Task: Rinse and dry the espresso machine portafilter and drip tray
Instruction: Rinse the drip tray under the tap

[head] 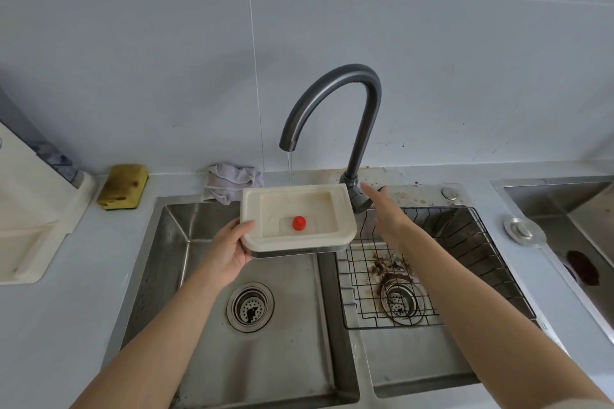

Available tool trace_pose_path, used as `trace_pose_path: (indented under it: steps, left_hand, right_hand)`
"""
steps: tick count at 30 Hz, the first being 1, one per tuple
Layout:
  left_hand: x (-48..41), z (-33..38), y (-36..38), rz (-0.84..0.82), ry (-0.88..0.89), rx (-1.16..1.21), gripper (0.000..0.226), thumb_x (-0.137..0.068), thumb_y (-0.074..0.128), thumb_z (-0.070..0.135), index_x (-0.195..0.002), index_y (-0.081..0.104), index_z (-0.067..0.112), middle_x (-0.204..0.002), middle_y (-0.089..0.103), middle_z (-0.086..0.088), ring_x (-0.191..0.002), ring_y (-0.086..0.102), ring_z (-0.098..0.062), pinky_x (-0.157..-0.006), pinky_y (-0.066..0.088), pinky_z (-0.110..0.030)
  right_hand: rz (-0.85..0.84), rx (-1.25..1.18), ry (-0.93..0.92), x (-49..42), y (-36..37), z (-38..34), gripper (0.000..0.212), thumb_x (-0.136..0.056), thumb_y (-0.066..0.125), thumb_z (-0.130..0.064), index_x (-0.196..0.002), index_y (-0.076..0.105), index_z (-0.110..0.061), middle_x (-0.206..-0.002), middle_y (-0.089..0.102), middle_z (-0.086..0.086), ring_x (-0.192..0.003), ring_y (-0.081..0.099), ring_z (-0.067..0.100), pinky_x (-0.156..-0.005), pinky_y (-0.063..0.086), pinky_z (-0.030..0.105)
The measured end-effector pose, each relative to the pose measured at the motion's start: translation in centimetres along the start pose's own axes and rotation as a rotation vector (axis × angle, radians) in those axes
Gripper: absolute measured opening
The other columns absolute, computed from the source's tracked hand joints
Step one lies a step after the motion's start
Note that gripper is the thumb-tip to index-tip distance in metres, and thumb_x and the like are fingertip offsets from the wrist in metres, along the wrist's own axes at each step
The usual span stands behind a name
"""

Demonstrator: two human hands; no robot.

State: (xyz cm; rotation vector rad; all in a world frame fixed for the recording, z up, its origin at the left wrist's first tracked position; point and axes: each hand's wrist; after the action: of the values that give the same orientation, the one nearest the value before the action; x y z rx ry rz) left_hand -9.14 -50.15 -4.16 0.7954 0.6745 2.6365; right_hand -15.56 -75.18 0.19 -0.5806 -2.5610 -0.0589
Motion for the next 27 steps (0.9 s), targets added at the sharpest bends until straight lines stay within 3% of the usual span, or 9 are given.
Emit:
trace_pose_path:
  steps: [11, 15, 18, 21, 25, 27]
  left_hand:
    - [-0.5, 0.3, -0.1, 0.0, 0.021, -0.027, 0.017, -0.093, 0.042, 0.006, -0.099, 0.056, 0.012, -0.097, 0.062, -0.007, -0.087, 0.059, -0.018, -0.059, 0.056, -0.022]
    - [-0.8, 0.5, 0.1, -0.015, 0.024, -0.058, 0.017, -0.092, 0.043, 0.007, -0.1, 0.056, 0.013, -0.098, 0.063, -0.006, -0.087, 0.059, -0.018, -0.066, 0.053, -0.026]
    - [-0.8, 0.6, 0.2, -0.027, 0.027, -0.073, 0.017, -0.091, 0.044, 0.007, -0.101, 0.057, 0.014, -0.099, 0.063, -0.006, -0.087, 0.059, -0.018, -0.069, 0.051, -0.027]
    - [-0.7, 0.6, 0.2, -0.037, 0.033, -0.082, 0.018, -0.091, 0.044, 0.008, -0.101, 0.058, 0.015, -0.099, 0.063, -0.005, -0.088, 0.06, -0.017, -0.067, 0.052, -0.026]
    - [-0.3, 0.8, 0.1, -0.03, 0.04, -0.079, 0.018, -0.091, 0.045, 0.007, -0.102, 0.058, 0.014, -0.099, 0.063, -0.006, -0.089, 0.059, -0.018, -0.073, 0.048, -0.029]
    - [0.0, 0.9, -0.1, -0.023, 0.044, -0.08, 0.019, -0.091, 0.045, 0.007, -0.103, 0.057, 0.014, -0.1, 0.063, -0.007, -0.089, 0.059, -0.019, -0.072, 0.05, -0.029]
  right_hand:
    - [-0.022, -0.074, -0.024, -0.8, 0.8, 0.0, 0.101, -0.088, 0.054, -0.043, -0.144, -0.027, -0.019, -0.158, -0.005, 0.007, -0.146, 0.002, 0.028, -0.116, 0.007, 0.05]
    - [-0.057, -0.119, -0.006, -1.2, 0.7, -0.6, 0.103, -0.087, 0.056, -0.044, -0.144, -0.025, -0.018, -0.158, -0.007, 0.007, -0.145, 0.001, 0.028, -0.116, 0.006, 0.051]
    - [-0.083, -0.115, 0.005, -1.2, 0.9, -1.6, 0.12, -0.073, 0.064, -0.057, -0.143, -0.028, -0.023, -0.158, -0.01, 0.003, -0.146, 0.004, 0.028, -0.117, 0.008, 0.052]
    - [-0.095, -0.117, 0.018, -1.5, 0.6, -2.0, 0.135, -0.059, 0.073, -0.062, -0.143, -0.025, -0.024, -0.159, 0.001, 0.004, -0.145, 0.013, 0.027, -0.117, 0.012, 0.052]
    - [-0.104, -0.069, 0.001, -1.0, 0.2, -1.4, 0.111, -0.083, 0.06, -0.046, -0.142, -0.03, -0.02, -0.158, 0.002, 0.01, -0.145, 0.007, 0.03, -0.115, 0.007, 0.052]
    - [-0.102, -0.014, -0.037, -0.8, -0.2, -0.8, 0.107, -0.085, 0.059, -0.043, -0.143, -0.028, -0.019, -0.158, 0.0, 0.011, -0.145, 0.004, 0.031, -0.116, 0.007, 0.054]
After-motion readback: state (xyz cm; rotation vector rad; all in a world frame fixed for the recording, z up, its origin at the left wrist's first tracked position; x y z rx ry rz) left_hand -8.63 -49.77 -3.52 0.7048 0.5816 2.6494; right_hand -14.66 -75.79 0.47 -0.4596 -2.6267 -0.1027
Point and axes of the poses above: each hand's wrist, its own x-axis away from the middle knuckle, its own y-axis out of the palm, z = x × y
